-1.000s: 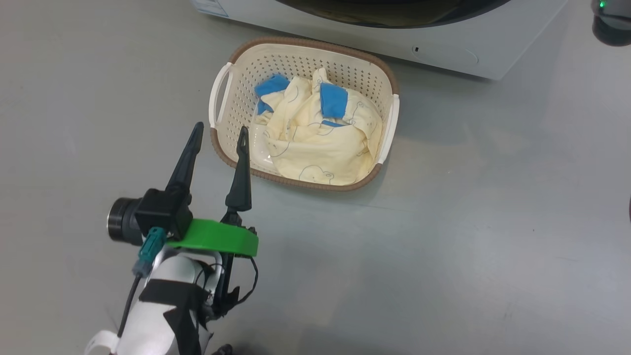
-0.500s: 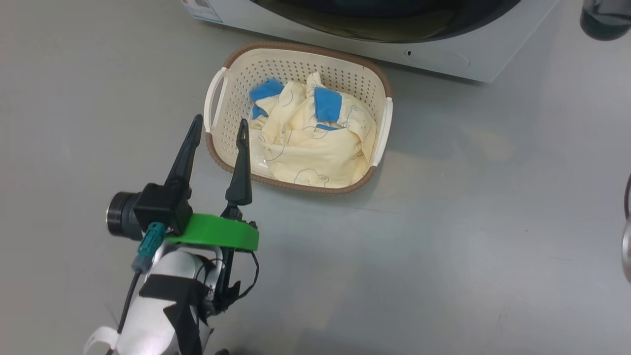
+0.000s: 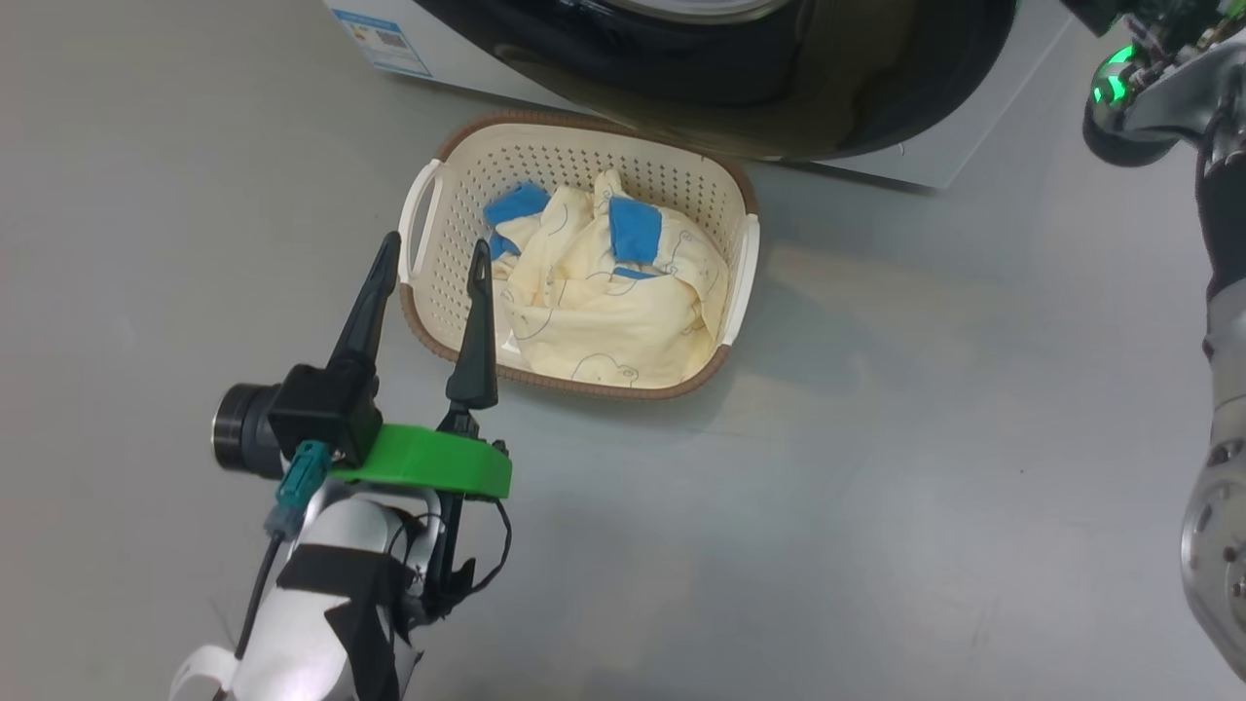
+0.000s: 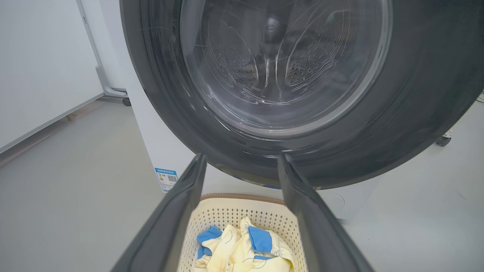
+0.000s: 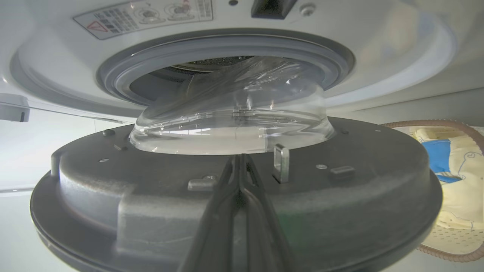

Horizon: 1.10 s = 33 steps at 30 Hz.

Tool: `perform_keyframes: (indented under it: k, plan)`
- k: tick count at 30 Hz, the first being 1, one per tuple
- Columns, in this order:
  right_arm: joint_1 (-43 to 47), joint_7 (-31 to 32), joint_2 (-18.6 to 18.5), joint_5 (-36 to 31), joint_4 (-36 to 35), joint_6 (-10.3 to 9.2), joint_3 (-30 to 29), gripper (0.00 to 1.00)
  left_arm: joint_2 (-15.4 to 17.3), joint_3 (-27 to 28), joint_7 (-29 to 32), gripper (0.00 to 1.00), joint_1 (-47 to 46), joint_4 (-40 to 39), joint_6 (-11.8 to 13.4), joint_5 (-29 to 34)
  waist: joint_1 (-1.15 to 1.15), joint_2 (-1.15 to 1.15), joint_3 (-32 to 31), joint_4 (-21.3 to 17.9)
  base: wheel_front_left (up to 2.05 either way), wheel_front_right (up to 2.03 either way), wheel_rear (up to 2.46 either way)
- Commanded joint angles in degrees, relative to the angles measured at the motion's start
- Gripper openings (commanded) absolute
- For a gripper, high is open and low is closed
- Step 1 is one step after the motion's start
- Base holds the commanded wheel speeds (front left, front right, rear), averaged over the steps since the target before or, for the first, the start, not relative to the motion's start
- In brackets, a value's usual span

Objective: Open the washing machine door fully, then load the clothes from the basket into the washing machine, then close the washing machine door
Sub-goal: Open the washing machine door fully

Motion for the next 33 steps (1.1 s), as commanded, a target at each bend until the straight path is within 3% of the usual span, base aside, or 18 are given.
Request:
perform_keyframes:
  k: [1, 12, 33]
  plan:
    - [-0.2, 1.2, 2.1, 0.6, -2.3, 0.0, 1.3, 0.0, 0.9, 1.7, -0.4, 1.0, 0.1, -1.3, 0.3, -0.3, 0.0, 0.0, -0.3, 0.0, 0.0, 0.0, 0.0]
    - [8.1, 6.1, 2.6, 8.0, -7.6, 0.0, 4.1, 0.0, 0.9, 1.1, -0.4, 1.0, 2.5, -0.1, 0.5, -1.2, 0.0, 0.0, -4.1, 0.6, 0.0, 0.0, 0.0]
    - [22.8, 0.8, 2.7, 25.6, -14.2, 0.0, 21.9, 0.0, 0.9, 1.0, -0.4, 1.0, 6.0, 2.8, 0.2, -1.2, 0.0, 0.0, -12.3, 2.8, 0.0, 0.0, 0.0]
